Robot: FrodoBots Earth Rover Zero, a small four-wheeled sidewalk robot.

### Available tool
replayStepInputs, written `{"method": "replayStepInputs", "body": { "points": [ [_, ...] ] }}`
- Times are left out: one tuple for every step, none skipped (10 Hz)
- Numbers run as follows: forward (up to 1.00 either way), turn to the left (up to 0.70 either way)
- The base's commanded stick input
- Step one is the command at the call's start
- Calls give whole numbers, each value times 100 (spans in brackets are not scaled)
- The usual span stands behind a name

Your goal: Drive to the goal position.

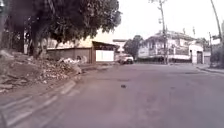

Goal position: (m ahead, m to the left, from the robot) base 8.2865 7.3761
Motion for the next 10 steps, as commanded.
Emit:
{"method": "replayStepInputs", "body": {
  "points": [
    [100,0],
    [100,0],
    [100,0],
    [100,0],
    [100,0],
    [100,0],
    [100,0],
    [100,0],
    [100,0],
    [100,0]
  ]
}}
